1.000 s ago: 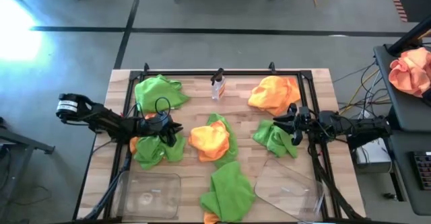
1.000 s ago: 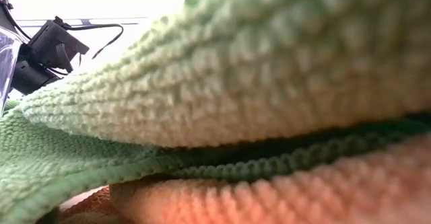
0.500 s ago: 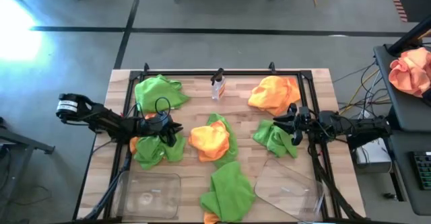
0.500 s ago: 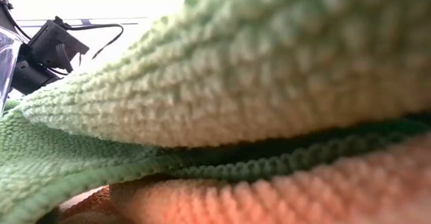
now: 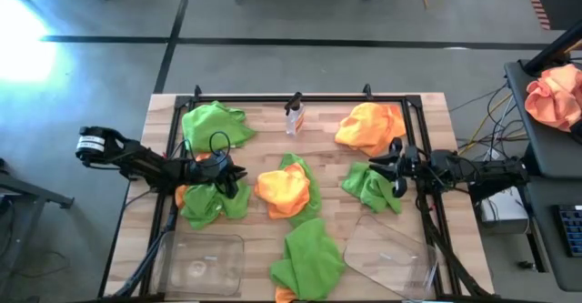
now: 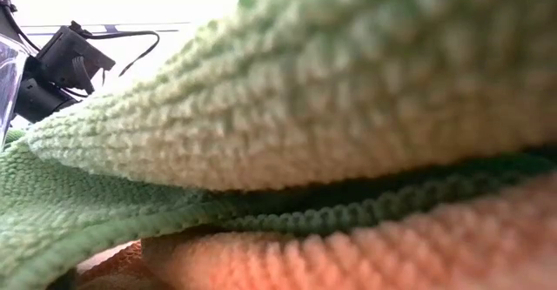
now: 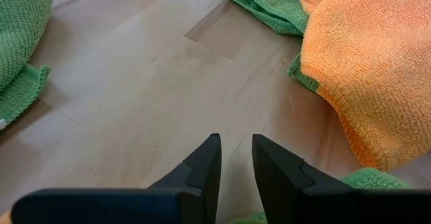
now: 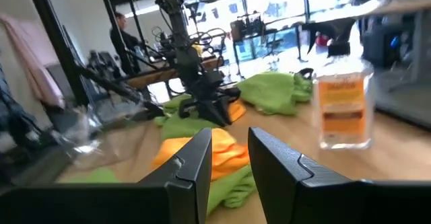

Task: Sort microfiber towel by color & place in baskets
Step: Put the green microfiber cloth into the right transparent bin

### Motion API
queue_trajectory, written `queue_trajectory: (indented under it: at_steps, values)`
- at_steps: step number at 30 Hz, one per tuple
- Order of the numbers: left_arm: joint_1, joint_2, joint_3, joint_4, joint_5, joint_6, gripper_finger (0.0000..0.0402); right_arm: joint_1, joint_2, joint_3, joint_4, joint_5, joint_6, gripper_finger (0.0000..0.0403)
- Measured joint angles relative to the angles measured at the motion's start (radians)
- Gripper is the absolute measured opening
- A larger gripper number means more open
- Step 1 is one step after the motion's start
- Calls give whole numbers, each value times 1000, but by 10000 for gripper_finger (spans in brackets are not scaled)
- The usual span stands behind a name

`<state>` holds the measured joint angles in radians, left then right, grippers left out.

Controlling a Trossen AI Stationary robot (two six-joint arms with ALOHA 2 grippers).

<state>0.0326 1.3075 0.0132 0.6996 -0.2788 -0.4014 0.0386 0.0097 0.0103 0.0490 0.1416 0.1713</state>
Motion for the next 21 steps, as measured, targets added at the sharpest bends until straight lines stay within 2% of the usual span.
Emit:
queue_trajectory:
  at_steps: [12,21]
  values:
    - [0,0,0,4,0,0,70,-2,0,0,21,16,4,91]
    - [0,0,0,6,0,0,70,-2,0,0,22,73,144,91]
